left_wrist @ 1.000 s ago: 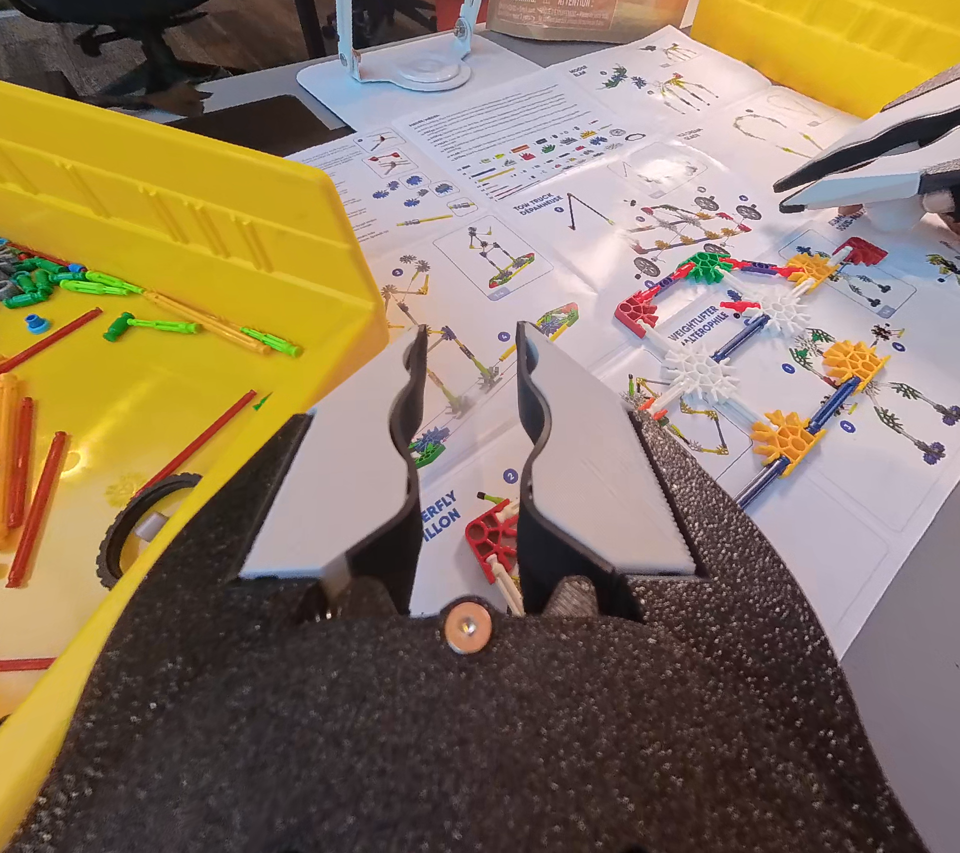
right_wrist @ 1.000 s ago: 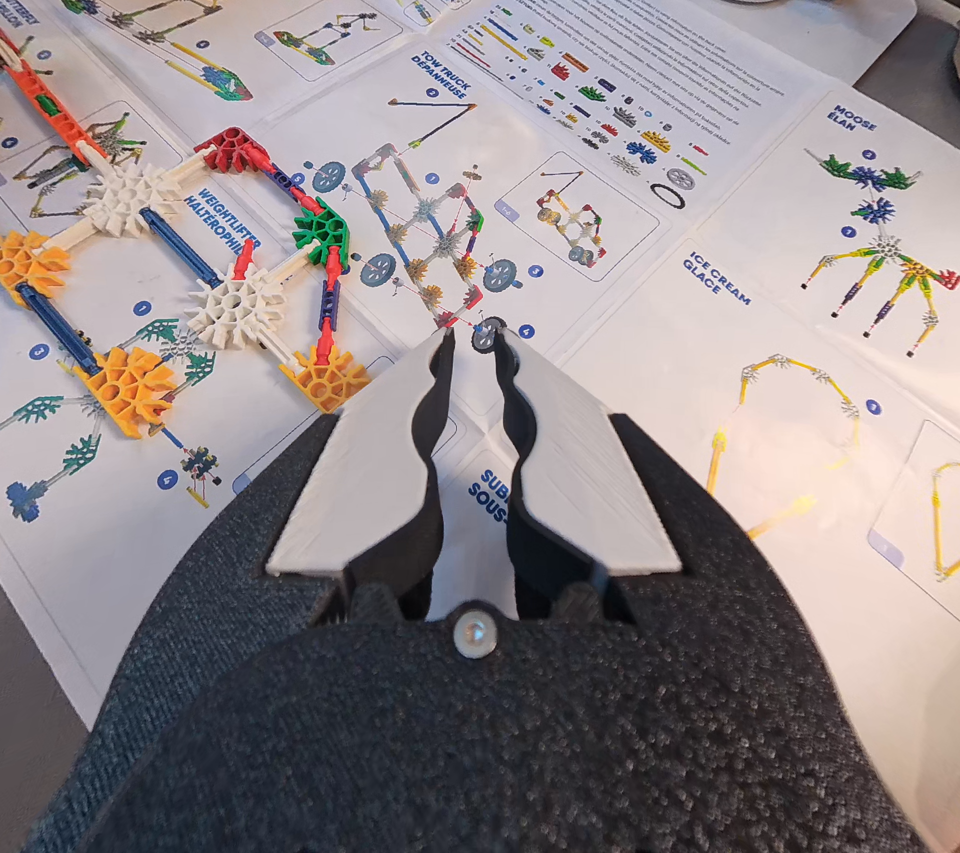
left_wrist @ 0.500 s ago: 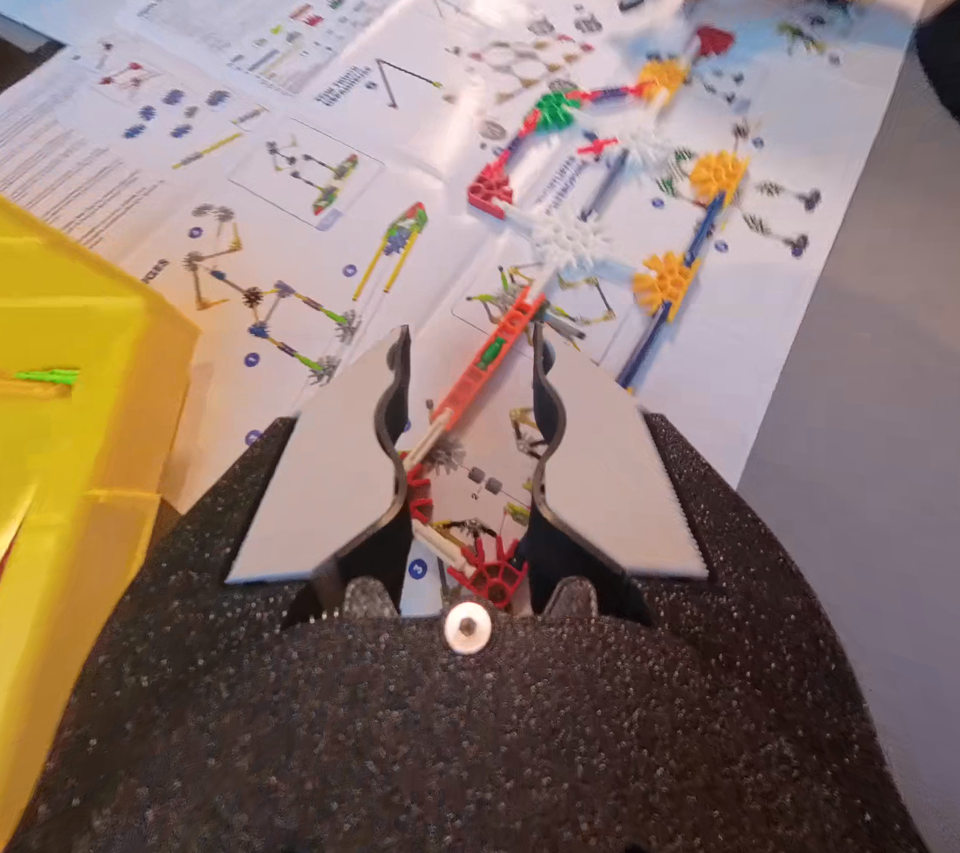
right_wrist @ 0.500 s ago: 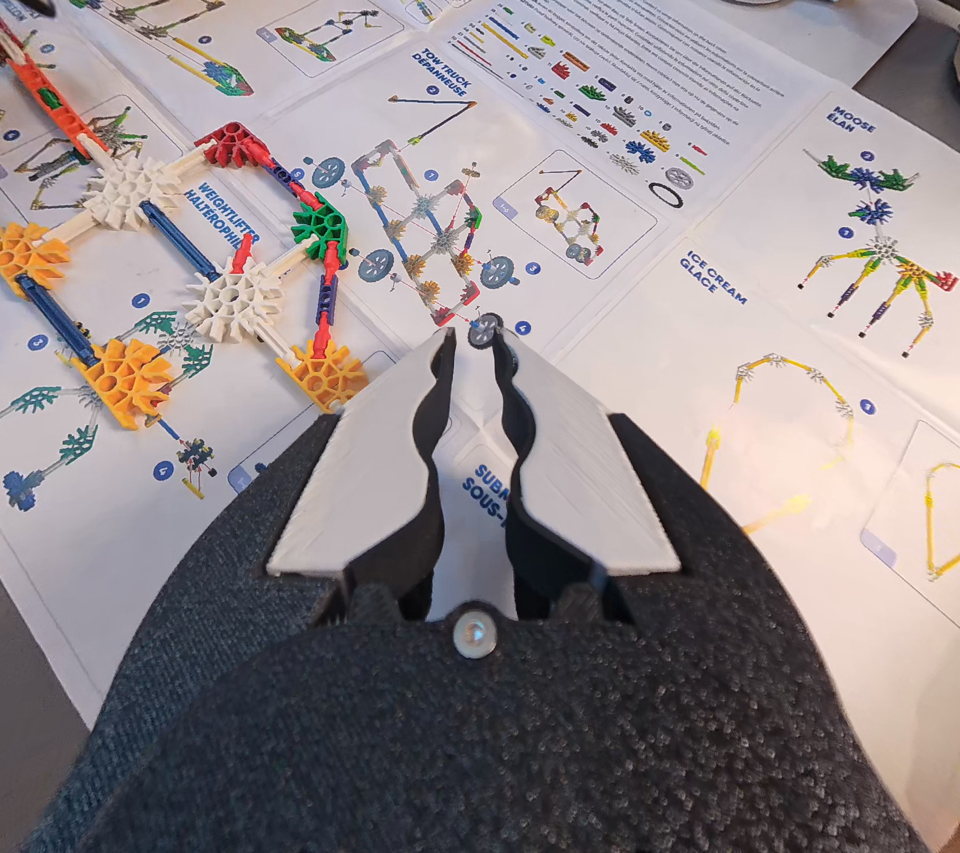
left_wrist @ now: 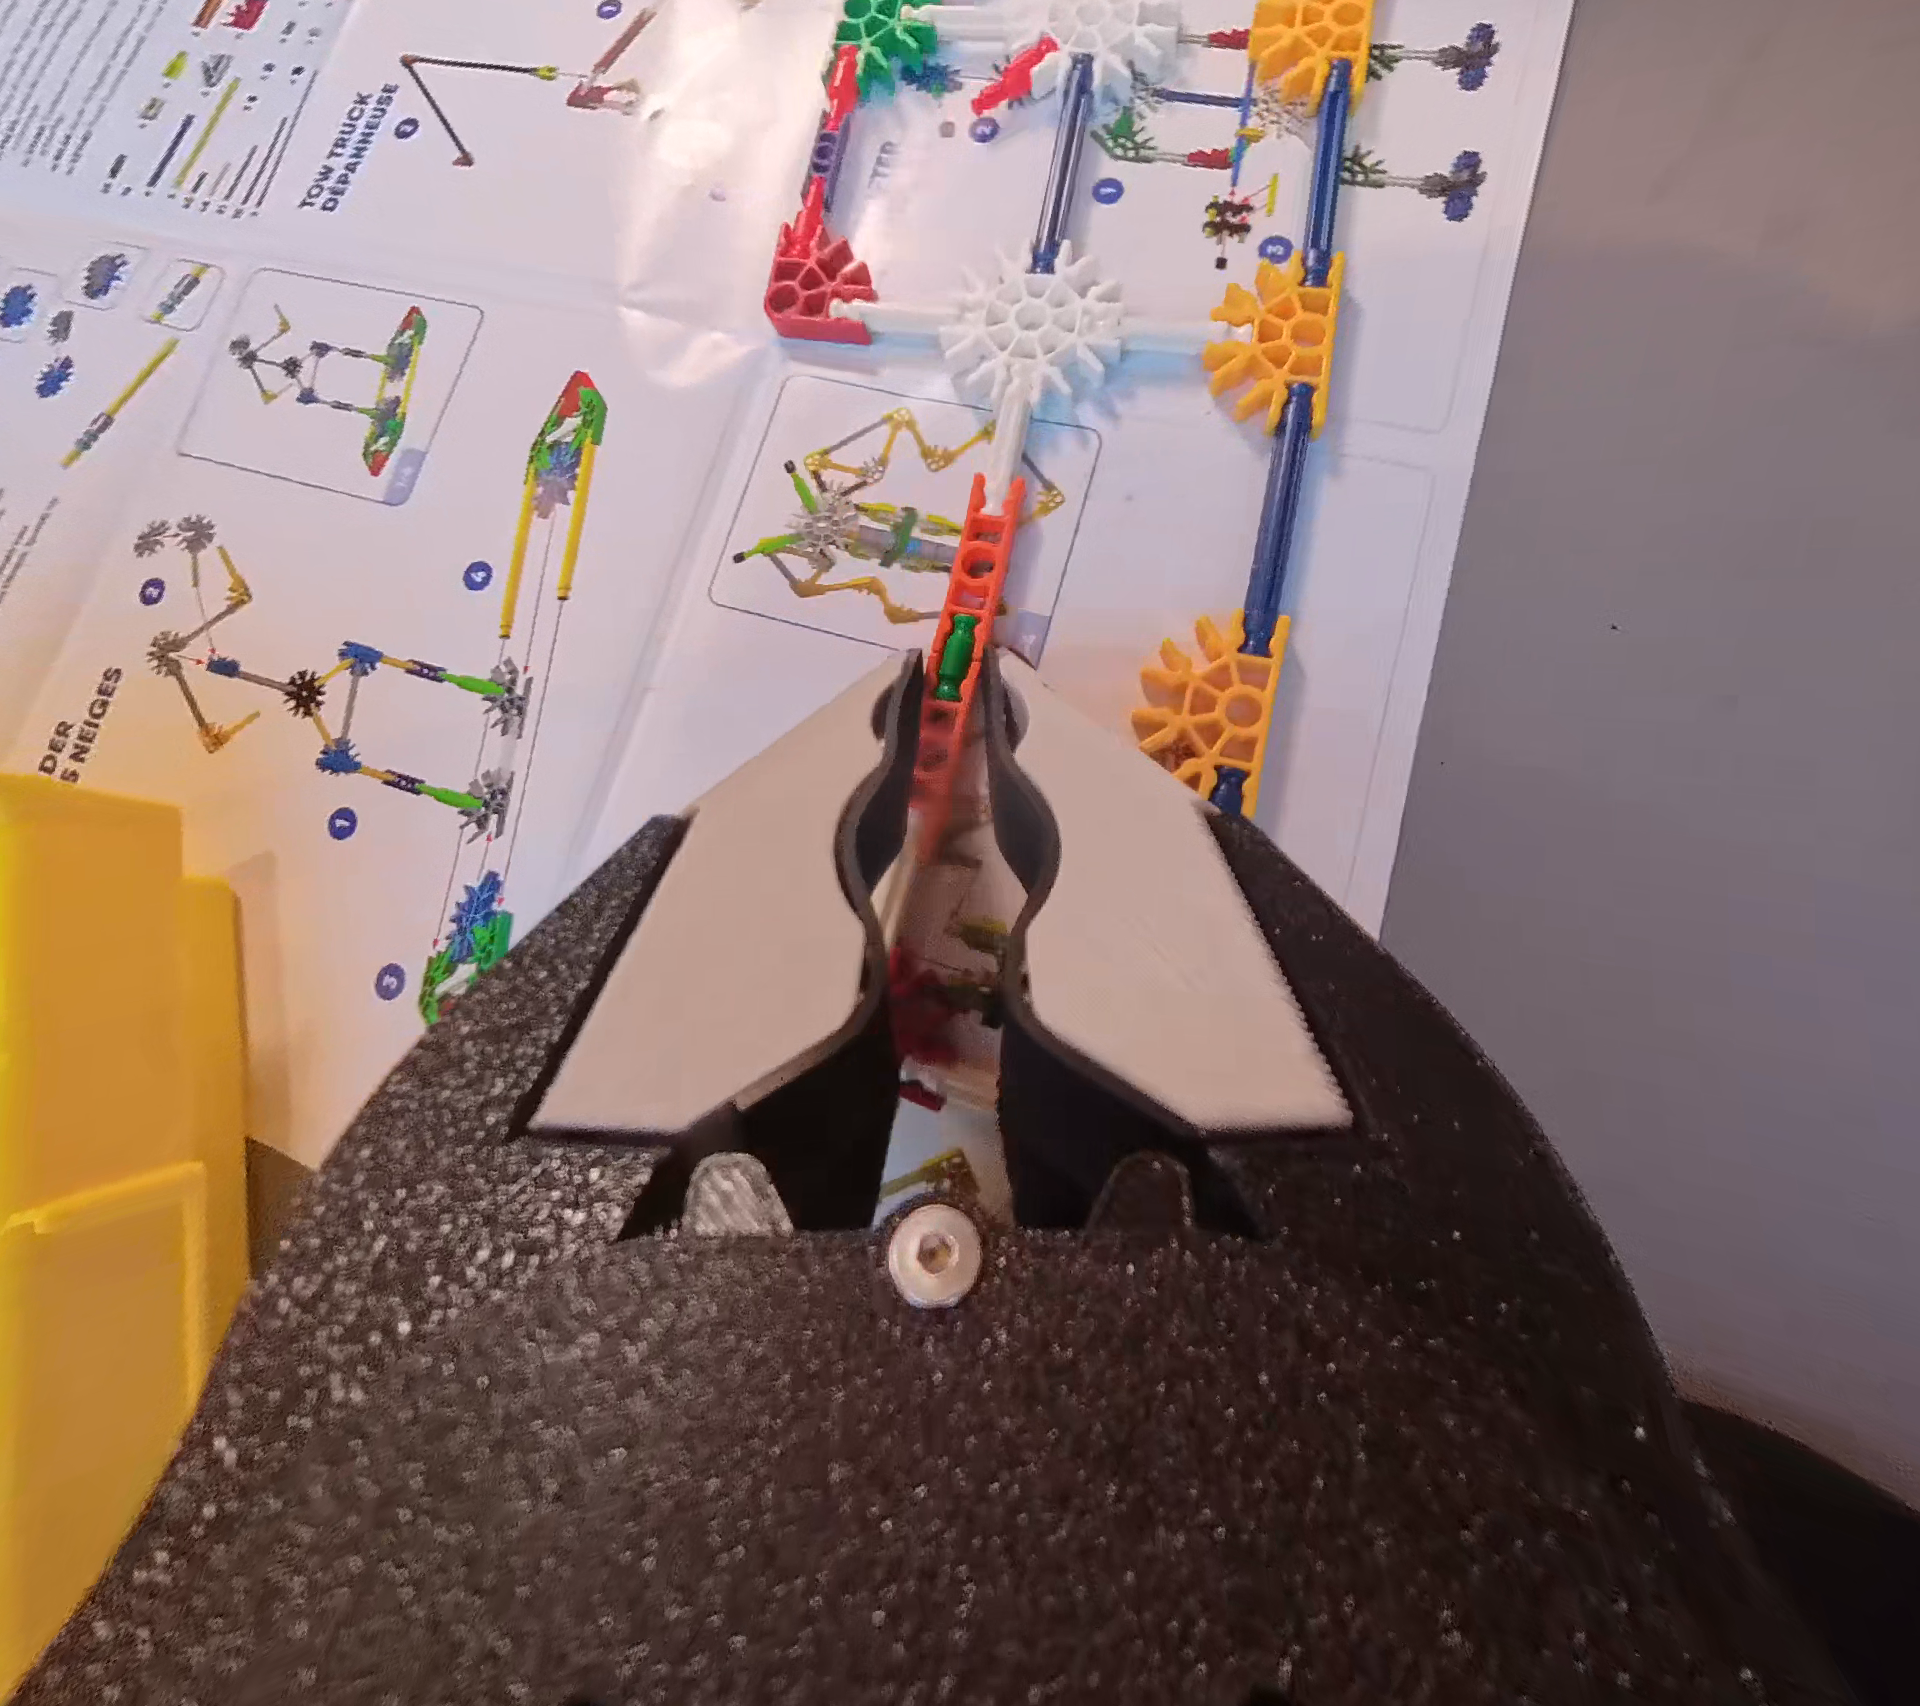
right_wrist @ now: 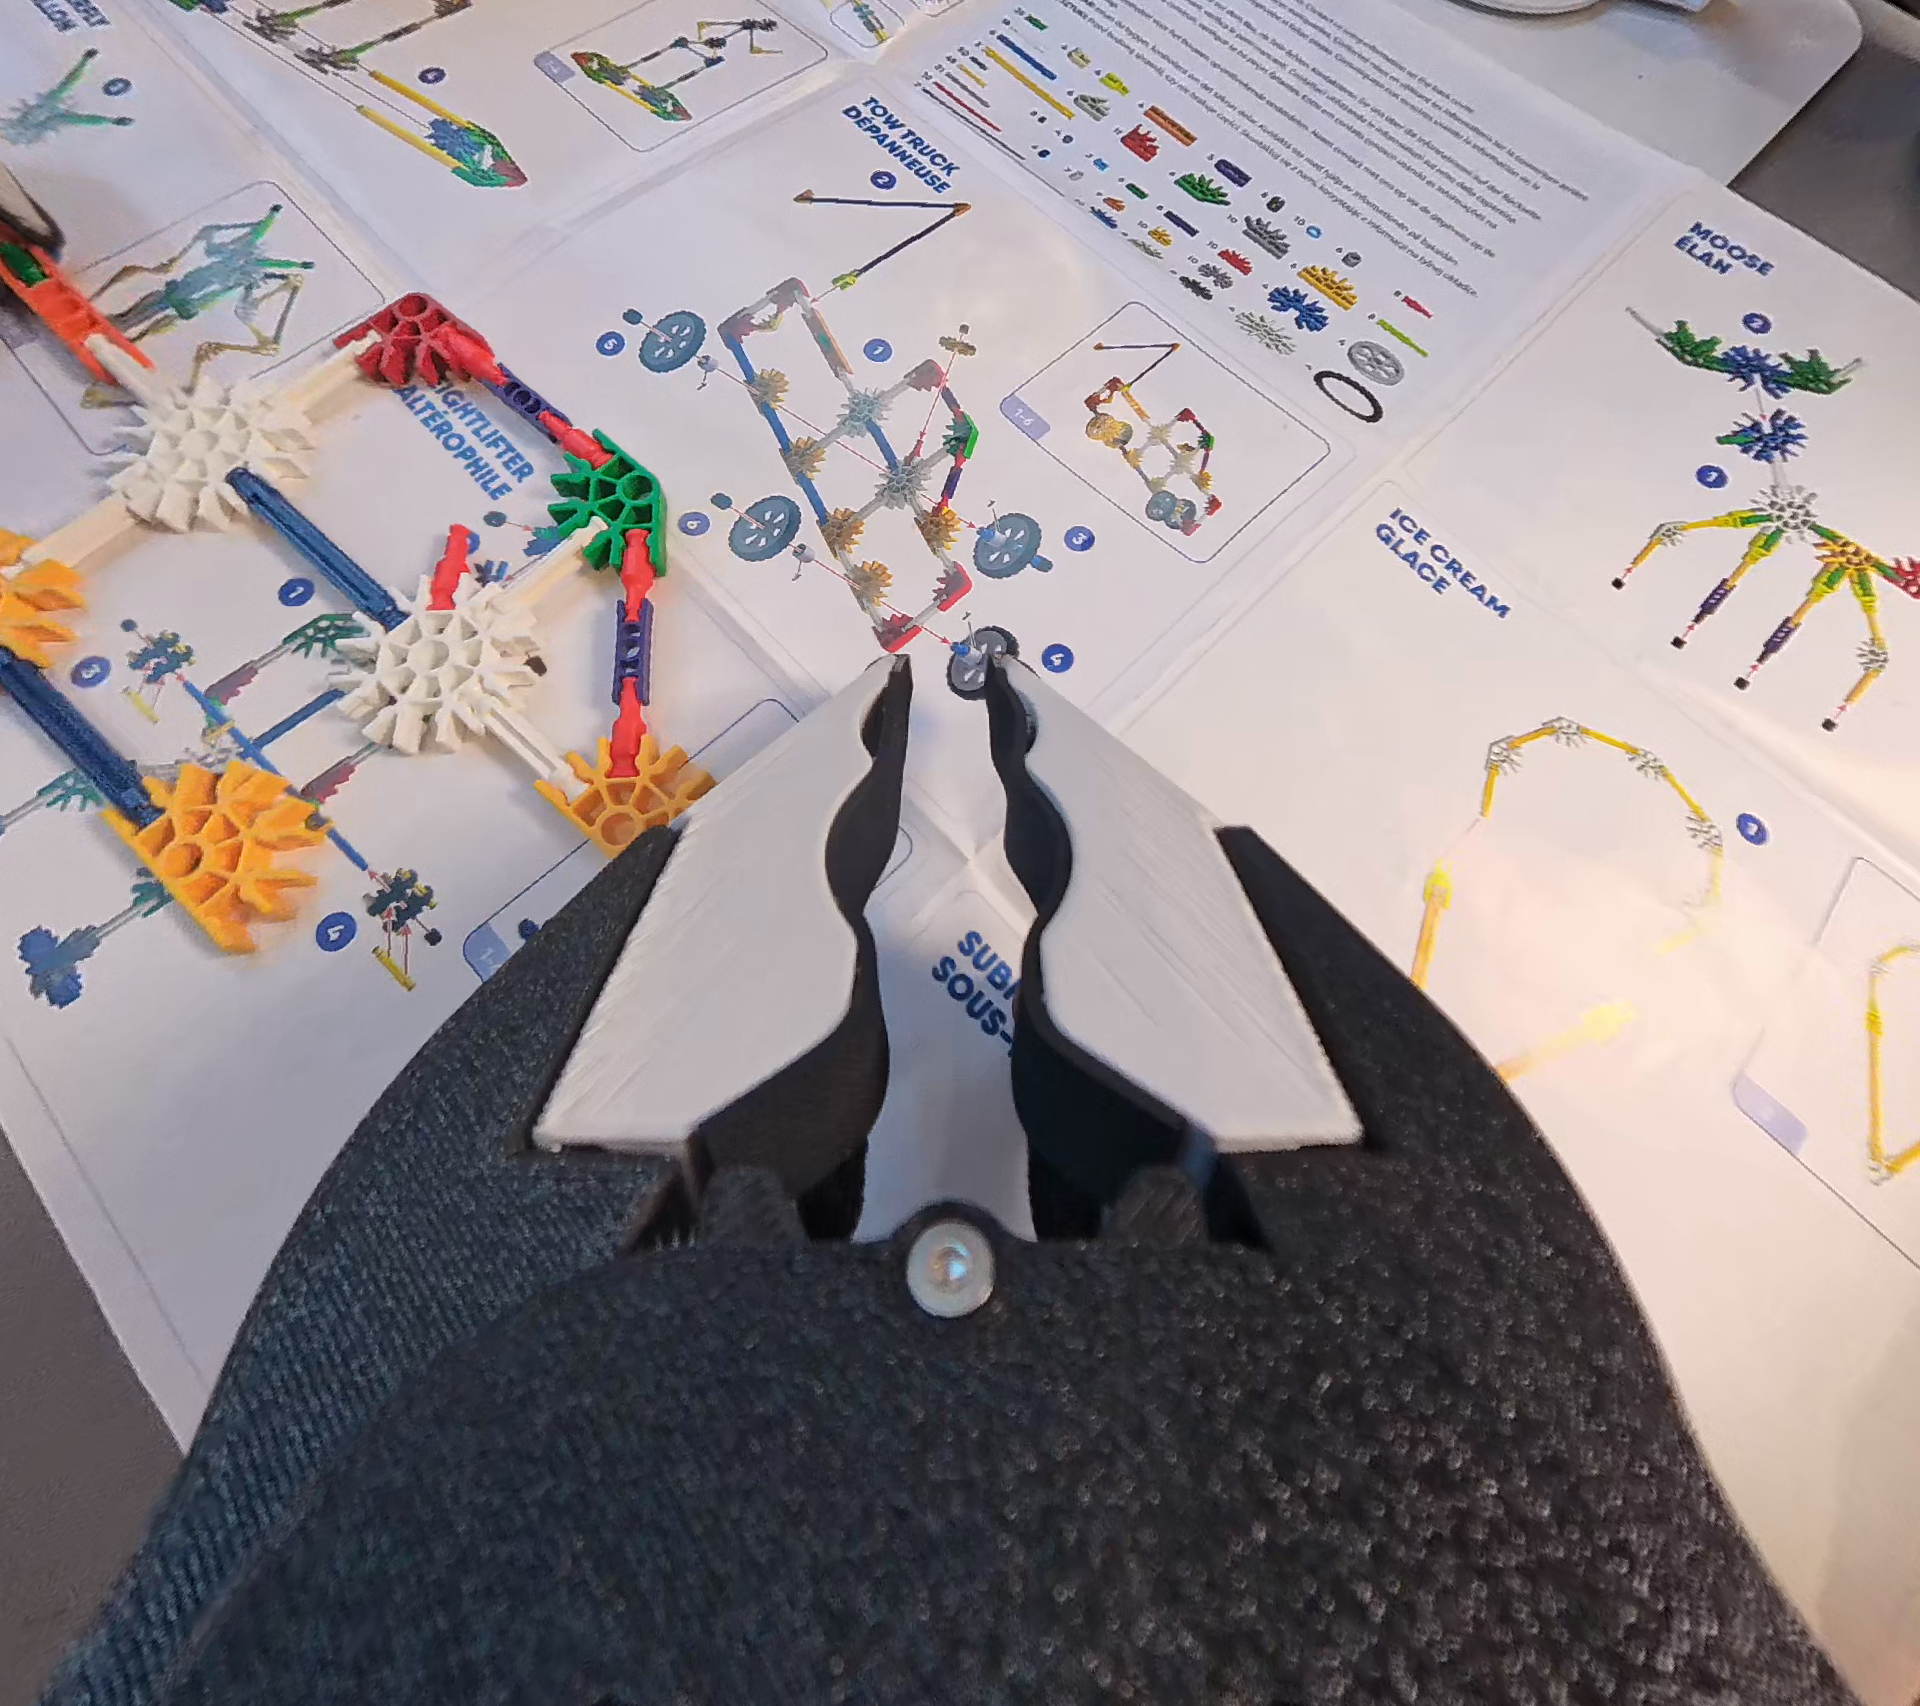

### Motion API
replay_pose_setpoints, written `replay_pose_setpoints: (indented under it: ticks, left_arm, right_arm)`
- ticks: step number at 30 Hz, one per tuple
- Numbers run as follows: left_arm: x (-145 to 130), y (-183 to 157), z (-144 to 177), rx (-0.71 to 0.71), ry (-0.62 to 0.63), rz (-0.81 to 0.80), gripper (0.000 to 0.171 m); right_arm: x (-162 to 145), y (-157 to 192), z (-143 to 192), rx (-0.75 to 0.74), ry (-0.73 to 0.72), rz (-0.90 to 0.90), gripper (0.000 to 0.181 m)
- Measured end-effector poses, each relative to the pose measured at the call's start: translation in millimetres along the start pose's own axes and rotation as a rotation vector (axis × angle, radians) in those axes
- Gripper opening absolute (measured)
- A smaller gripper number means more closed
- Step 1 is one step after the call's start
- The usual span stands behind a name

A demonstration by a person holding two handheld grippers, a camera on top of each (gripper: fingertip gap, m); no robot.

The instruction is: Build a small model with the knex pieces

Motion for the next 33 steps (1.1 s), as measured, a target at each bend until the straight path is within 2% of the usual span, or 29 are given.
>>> replay_pose_setpoints:
  ticks: [6, 12, 23, 29, 33]
  left_arm:
    - [-7, -2, 6, -0.03, -0.009, -0.042, 0.008]
    - [-13, 9, 8, -0.011, -0.011, -0.013, 0.008]
    - [-12, 13, 6, 0.022, -0.013, 0.005, 0.008]
    - [-12, 19, 8, 0.062, -0.028, 0.017, 0.008]
    - [-5, 23, 17, 0.089, -0.092, 0.043, 0.01]
  right_arm:
    - [1, 3, 0, 0.008, 0.001, 0.019, 0.014]
    - [-4, 12, 0, 0.039, 0.039, 0.1, 0.008]
    - [-20, 39, 10, 0.218, 0.137, 0.244, 0.0]
    - [-22, 41, 12, 0.269, 0.139, 0.234, 0.0]
    - [-9, 27, 12, 0.197, 0.057, 0.155, 0.009]
Point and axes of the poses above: each gripper's, where its closed fingertips meet, z back along the fingers, x out of its top, y = z × x across the jaws, the point moved 4 cm from there along z, back along the fingers, and after that the axes turned 14 degrees about y, right-handed, at the moved point
